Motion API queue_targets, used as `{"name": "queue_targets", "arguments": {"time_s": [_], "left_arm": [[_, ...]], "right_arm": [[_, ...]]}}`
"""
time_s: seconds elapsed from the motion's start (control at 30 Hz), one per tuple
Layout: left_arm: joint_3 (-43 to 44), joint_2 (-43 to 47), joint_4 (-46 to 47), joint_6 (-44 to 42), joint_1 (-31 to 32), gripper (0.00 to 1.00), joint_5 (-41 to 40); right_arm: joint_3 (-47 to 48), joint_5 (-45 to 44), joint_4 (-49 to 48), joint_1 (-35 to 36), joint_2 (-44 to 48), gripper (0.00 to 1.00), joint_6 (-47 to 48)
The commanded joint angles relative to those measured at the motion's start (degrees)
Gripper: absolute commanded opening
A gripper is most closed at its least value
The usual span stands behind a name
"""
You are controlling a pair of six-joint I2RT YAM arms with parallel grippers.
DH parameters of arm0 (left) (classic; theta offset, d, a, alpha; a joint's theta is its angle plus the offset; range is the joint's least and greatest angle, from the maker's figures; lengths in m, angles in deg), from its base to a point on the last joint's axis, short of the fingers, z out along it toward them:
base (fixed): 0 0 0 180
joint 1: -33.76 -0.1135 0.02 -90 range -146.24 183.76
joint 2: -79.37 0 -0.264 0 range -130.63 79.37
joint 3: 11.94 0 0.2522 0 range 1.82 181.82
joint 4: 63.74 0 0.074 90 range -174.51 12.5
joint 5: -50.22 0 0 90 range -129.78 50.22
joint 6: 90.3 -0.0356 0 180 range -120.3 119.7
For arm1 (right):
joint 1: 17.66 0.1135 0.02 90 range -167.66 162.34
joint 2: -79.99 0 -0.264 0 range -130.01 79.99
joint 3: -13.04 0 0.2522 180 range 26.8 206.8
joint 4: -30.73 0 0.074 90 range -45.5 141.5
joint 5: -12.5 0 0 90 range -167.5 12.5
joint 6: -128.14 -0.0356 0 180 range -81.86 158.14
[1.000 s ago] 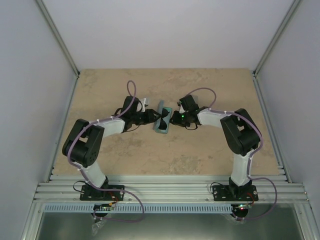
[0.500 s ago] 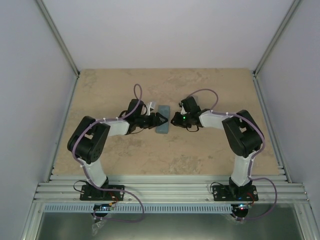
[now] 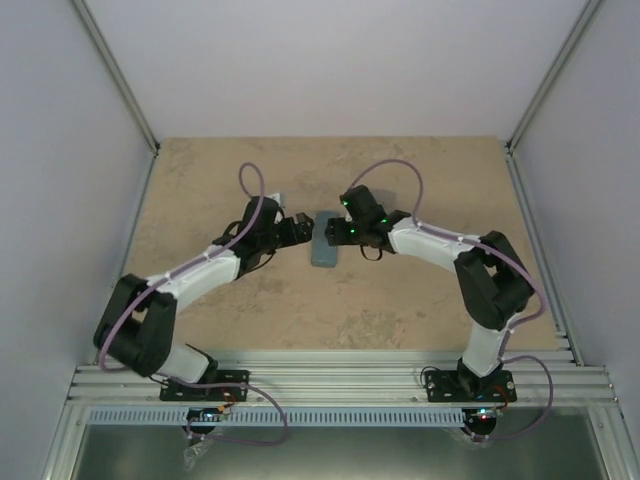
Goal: Organize the sunglasses
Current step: Close the sunglasses case at the center of the board, then move the sunglasses case at the center of the board.
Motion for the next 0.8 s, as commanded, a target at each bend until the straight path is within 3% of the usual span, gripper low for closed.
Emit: {"name": "queue_targets", "arguments": {"time_s": [0.0,0.2,0.4,0.57,0.77], "left_arm": [[-3.3,8.5,-5.8,3.2,-0.2,0.99,-16.8],[-6.4,17.5,-9.8,6.1,-0.1,0.99,-22.4],[-8.3,21.9,-12.1,7.9,-0.2,0.99,-21.9],[-8.7,25.0,-13.2,8.4,-0.1,0.99,-20.5],[-9.2,27.8,-13.5,8.0,-0.2,0.99,-18.8]], "right_arm": [[5.1,-8.6,7.1,4.3,-5.1,0.78,0.2],[12.3,-12.6,11.8,8.4,-11.4,0.97,-2.6],[17.2,-14.2,17.6,10.5,-16.0,0.97,-4.7],[18.5,-16.2,21.8,10.8,-17.4,0.9,-7.5],[17.5,-19.0,22.7,10.7,-15.9,0.68,-10.1]]}}
